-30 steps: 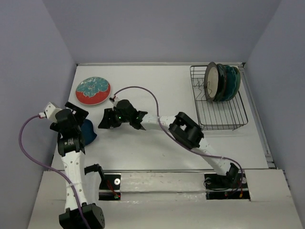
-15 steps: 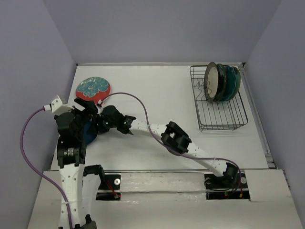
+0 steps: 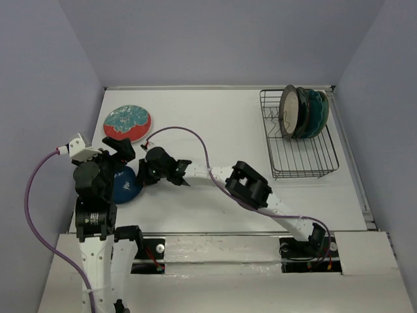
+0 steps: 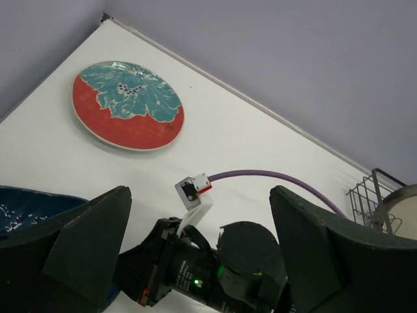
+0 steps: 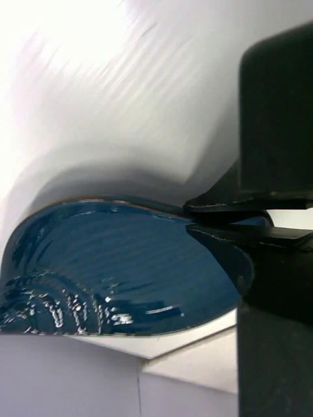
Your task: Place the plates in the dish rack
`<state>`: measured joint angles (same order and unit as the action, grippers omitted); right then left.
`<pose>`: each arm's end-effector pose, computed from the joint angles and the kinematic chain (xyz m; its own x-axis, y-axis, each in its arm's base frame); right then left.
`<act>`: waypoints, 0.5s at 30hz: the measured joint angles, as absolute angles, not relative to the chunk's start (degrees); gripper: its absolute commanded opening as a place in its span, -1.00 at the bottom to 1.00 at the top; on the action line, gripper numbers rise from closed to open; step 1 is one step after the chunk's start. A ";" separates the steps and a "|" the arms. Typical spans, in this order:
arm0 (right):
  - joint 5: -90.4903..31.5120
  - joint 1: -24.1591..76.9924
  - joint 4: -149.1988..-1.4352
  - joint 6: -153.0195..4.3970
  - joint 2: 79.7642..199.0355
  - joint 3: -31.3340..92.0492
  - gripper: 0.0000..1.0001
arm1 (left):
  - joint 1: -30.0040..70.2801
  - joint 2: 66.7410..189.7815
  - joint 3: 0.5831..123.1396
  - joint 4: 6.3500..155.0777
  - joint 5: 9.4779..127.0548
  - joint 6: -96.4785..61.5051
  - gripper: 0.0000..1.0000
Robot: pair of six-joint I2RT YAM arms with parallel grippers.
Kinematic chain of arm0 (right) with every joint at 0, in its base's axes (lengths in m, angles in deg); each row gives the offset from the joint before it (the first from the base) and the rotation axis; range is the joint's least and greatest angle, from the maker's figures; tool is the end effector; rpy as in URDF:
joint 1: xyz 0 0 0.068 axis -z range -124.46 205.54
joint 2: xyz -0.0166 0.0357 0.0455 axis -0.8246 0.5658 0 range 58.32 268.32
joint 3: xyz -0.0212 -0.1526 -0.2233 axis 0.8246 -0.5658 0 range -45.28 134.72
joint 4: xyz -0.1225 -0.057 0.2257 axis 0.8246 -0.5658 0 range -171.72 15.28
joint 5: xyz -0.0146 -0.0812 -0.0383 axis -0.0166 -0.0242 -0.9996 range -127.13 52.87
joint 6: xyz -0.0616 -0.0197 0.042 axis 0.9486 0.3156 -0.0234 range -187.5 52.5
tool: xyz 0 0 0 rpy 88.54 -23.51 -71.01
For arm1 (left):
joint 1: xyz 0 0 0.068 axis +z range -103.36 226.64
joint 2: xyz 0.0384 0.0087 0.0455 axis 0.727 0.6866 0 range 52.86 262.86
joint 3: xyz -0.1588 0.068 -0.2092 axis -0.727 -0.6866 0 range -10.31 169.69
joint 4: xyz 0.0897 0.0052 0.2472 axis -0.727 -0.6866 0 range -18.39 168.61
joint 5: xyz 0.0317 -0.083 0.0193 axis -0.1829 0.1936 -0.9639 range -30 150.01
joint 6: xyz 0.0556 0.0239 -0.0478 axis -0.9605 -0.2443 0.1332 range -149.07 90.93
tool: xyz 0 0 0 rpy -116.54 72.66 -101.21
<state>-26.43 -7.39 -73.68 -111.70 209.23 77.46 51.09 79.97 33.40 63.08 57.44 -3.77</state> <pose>0.2706 0.5562 0.1143 -0.8112 -0.0821 -0.5789 -0.5365 0.4982 0.6811 0.1446 0.0142 0.3636 0.0690 -0.4228 -0.9036 -0.1027 0.8979 -0.4280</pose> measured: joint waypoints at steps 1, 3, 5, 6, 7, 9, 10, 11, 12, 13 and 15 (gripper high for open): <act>-28.09 -7.50 -73.25 -110.65 206.02 73.22 -0.86 | 51.09 79.97 33.40 63.17 58.22 -3.81 0.98; -31.55 -7.50 -72.24 -109.34 199.77 63.39 -0.86 | 50.93 80.06 33.40 63.69 60.61 -3.99 0.98; -34.58 -7.22 -71.19 -108.03 194.06 55.06 -0.86 | 50.85 80.17 33.29 64.55 62.90 -3.96 0.98; -37.01 -6.98 -70.80 -106.78 189.87 49.03 -0.86 | 50.85 80.30 33.13 65.46 64.93 -3.88 0.98; -37.82 -6.72 -70.21 -106.63 187.92 46.47 -0.86 | 50.85 80.41 32.83 66.45 66.20 -3.70 0.98; -42.30 -5.75 -68.98 -104.97 180.40 36.65 -0.86 | 50.85 80.71 32.00 68.15 68.89 -3.22 0.98; -43.04 -5.47 -68.63 -104.49 179.02 34.71 -0.86 | 50.85 80.97 31.43 69.27 70.51 -2.91 0.98; -45.14 -4.77 -67.06 -103.96 174.87 28.87 -0.86 | 50.82 81.48 30.77 70.27 71.91 -2.63 0.98; -46.82 -4.29 -66.03 -103.59 171.72 24.17 -0.81 | 50.82 81.96 30.18 71.17 73.44 -2.28 0.98; -49.03 -3.72 -65.25 -103.72 167.31 17.75 -0.74 | 50.82 82.37 29.75 71.65 74.20 -2.13 0.98; -51.06 -2.80 -64.46 -104.18 163.13 11.72 -0.57 | 50.82 83.71 28.76 72.72 76.23 -1.71 0.98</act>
